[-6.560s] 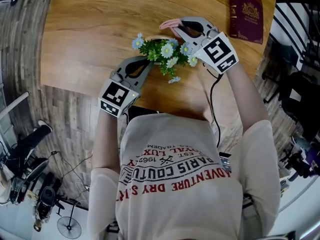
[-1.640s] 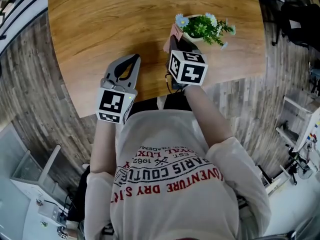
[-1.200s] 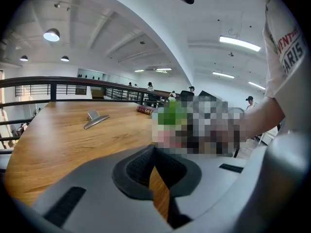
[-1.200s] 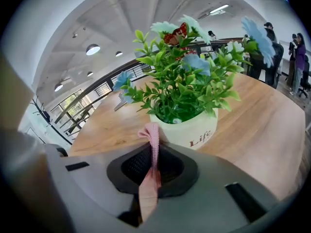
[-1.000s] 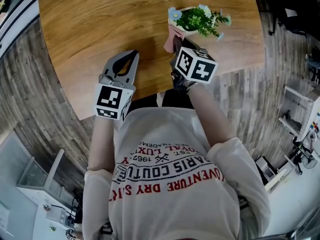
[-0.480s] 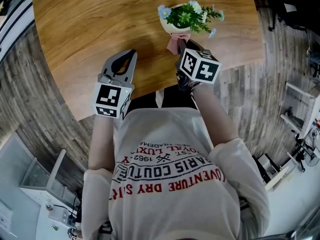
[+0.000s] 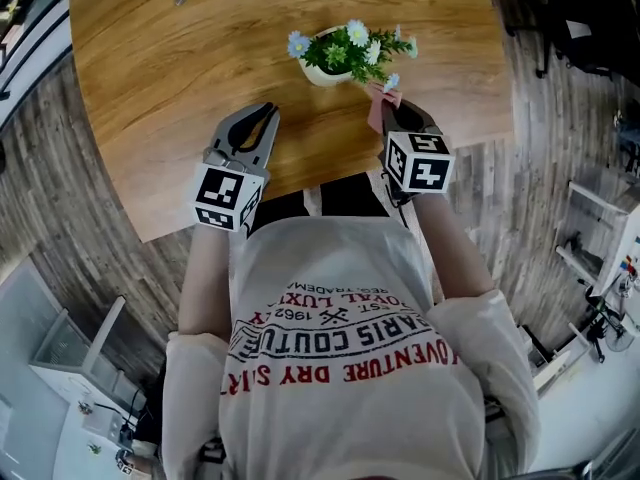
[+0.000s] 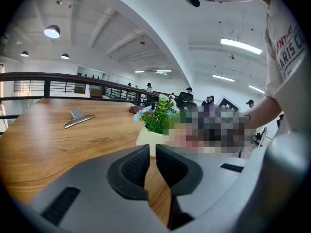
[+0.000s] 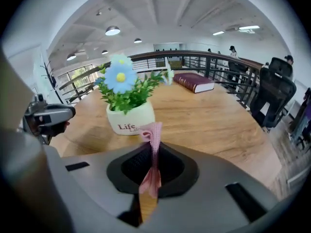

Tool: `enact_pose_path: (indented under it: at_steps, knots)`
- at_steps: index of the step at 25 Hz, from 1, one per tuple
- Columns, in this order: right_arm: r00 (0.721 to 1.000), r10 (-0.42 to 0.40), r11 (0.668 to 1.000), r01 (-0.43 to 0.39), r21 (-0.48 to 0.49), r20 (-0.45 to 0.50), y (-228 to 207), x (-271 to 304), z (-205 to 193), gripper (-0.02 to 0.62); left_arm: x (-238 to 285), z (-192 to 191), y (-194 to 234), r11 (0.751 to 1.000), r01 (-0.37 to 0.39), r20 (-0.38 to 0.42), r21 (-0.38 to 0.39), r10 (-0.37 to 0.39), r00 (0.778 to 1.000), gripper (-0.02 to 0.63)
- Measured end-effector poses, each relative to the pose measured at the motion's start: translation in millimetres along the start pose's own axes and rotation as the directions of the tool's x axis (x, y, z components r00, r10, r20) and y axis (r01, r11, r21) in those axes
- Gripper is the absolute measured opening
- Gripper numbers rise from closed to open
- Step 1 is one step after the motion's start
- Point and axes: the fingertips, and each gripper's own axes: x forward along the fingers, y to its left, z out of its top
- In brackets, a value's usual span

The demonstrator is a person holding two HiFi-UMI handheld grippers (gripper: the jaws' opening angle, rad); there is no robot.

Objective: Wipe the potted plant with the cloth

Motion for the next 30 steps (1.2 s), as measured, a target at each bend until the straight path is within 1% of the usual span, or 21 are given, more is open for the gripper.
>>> enact_pose_path:
  at_steps: [1, 3, 4, 6, 8, 11, 14, 18, 21, 25, 28, 30]
  knots:
    - [1.0, -0.009, 1.0, 0.009, -0.028, 0.009, -12, -1, 3, 0.043, 6, 0, -3, 1.0, 0.005, 0.001, 0.005, -0.005, 1.0, 0.058]
    - [1.0, -0.019, 0.996, 0.021, -0.088, 0.024, -31, 0, 12, 0.043, 20, -2, -11, 0.999, 0.031, -0.009, 0.026, -0.031, 0.999, 0.243]
    - [0.999, -0.018, 0.993, 0.022, -0.117, 0.033, -39, 1, 17, 0.043, 27, -4, -16, 0.998, 0.047, -0.017, 0.045, -0.046, 0.999, 0.288]
    - [0.999, 0.005, 0.986, 0.003, -0.166, 0.052, -51, 6, 28, 0.043, 39, -4, -24, 0.995, 0.063, -0.022, 0.083, -0.062, 0.998, 0.347]
    - [0.997, 0.045, 0.977, -0.03, -0.209, 0.067, -58, 11, 40, 0.043, 50, -1, -25, 0.994, 0.051, -0.003, 0.099, -0.051, 0.999, 0.395]
    - [0.992, 0.1, 0.961, -0.075, -0.268, 0.082, -64, 18, 53, 0.043, 65, 4, -21, 0.993, 0.015, 0.036, 0.117, -0.019, 0.999, 0.438]
    - [0.987, 0.142, 0.942, -0.11, -0.317, 0.079, -69, 29, 65, 0.043, 84, 6, -15, 0.989, 0.008, 0.044, 0.147, -0.014, 0.999, 0.472]
    - [0.981, 0.186, 0.918, -0.153, -0.365, 0.056, -74, 44, 75, 0.043, 105, 14, -11, 0.984, 0.039, 0.048, 0.171, -0.048, 0.998, 0.505]
    - [0.977, 0.208, 0.908, -0.176, -0.38, 0.046, -75, 53, 78, 0.043, 117, 15, -11, 0.977, 0.058, 0.039, 0.203, -0.067, 0.997, 0.518]
    - [0.971, 0.237, 0.9, -0.207, -0.385, 0.033, -75, 60, 79, 0.043, 131, 12, -18, 0.958, 0.1, 0.007, 0.269, -0.106, 0.994, 0.52]
    - [0.968, 0.251, 0.894, -0.221, -0.389, 0.026, -75, 62, 82, 0.043, 140, 19, -19, 0.945, 0.12, -0.007, 0.306, -0.123, 0.992, 0.52]
    - [0.966, 0.259, 0.892, -0.231, -0.39, 0.02, -74, 63, 82, 0.043, 145, 18, -20, 0.936, 0.136, -0.043, 0.323, -0.13, 0.991, 0.52]
